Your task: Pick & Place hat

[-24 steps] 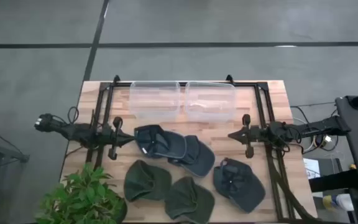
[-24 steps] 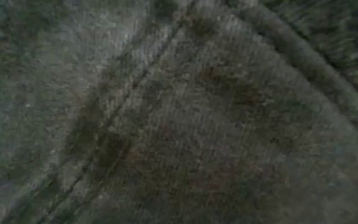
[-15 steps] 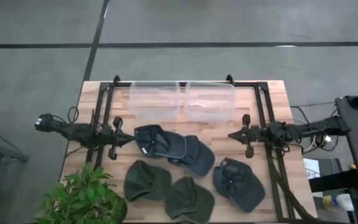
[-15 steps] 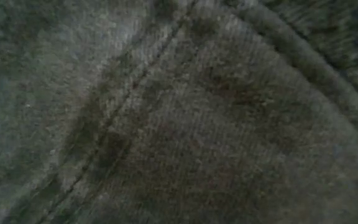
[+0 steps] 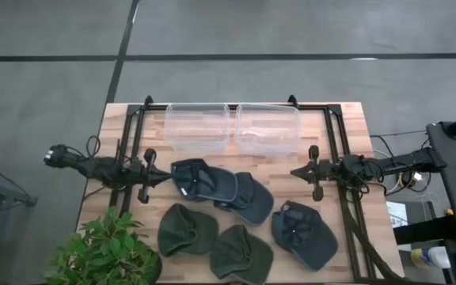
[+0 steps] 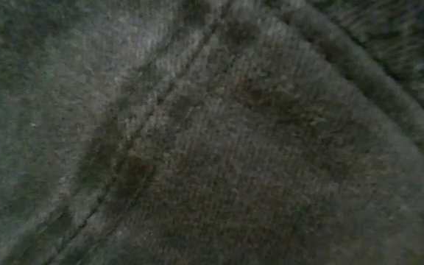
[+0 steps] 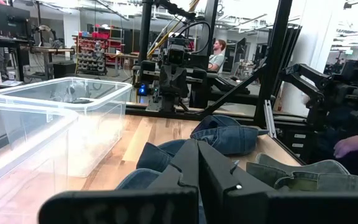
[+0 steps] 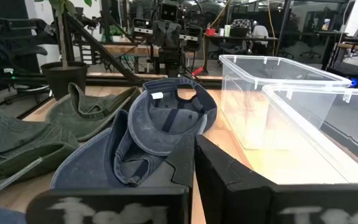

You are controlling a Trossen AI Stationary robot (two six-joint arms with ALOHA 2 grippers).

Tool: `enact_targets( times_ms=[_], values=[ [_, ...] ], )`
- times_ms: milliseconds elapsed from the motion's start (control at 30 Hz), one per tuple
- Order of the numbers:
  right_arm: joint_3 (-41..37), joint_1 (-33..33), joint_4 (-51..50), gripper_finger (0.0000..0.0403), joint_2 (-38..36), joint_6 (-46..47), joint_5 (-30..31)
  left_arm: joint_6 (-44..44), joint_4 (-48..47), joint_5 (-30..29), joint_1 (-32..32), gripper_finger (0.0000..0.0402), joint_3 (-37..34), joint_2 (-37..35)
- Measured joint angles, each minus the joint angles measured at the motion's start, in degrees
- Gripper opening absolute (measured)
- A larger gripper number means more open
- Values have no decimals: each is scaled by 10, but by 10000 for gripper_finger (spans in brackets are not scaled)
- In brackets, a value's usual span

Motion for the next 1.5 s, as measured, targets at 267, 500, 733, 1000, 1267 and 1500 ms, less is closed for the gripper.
enact_targets(
  times_ms=[267,500,733,1000,1267,1500],
  values=[
    [0,0,0,9,0,0,0,0,0,0,0,0,0,0],
    [0,0,0,9,0,0,0,0,0,0,0,0,0,0],
    [0,0,0,9,0,0,0,0,0,0,0,0,0,0],
    [0,0,0,9,0,0,0,0,0,0,0,0,0,0],
    [0,0,16,9,0,193,0,0,0,0,0,0,0,0],
    [0,0,36,9,0,308,0,0,0,0,0,0,0,0]
  ],
)
